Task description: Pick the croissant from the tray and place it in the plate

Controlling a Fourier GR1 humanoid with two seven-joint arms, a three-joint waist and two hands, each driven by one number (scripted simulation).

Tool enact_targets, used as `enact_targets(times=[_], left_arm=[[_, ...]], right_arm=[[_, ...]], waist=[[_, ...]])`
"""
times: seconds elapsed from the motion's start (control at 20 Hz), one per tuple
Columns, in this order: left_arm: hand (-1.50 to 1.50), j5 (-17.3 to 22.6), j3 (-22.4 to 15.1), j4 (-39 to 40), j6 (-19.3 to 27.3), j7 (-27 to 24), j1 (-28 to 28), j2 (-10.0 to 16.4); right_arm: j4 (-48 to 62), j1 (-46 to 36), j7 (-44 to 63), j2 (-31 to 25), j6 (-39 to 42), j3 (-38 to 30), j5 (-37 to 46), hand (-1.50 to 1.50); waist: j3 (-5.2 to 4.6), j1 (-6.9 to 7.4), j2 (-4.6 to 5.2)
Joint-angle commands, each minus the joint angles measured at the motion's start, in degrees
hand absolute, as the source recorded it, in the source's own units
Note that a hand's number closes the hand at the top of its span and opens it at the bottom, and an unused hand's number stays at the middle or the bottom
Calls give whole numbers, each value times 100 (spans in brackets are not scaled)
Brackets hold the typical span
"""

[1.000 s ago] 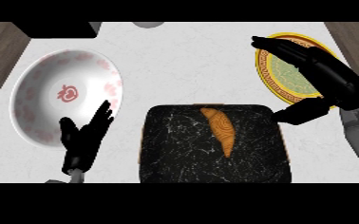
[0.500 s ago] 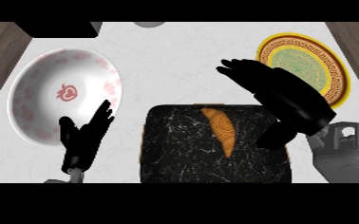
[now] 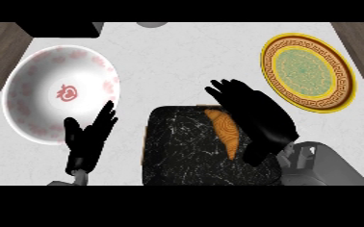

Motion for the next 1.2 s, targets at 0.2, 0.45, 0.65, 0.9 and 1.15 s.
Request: enact_targets(times=[0.2,0.45,0.65,0.9,1.15], left_arm=[[0,-188,207,410,-211,-264,-29,-248],[0,-359,333,535,-85,142,-499,-485],[0,-225,466,54,-400,234,-155,-286],[0,-458,576,214,-316,273,-254,-418],[0,-486,608,-274,-398,410,-1,-440]], right_arm=[[524,375,-201,817,121,184,808,-150],[557,795,-618,881,-56,15,1308,-150],[386,910,-585,683,27,-103,1798,-150],[711,874,-438,1280,-19,-30,2383,-150],[1623,702,-1256,1268,-189,-487,2444,-150]], waist=[[0,-7,6],[1,-26,6],[1,-21,-1],[1,-17,0],[2,1,3]])
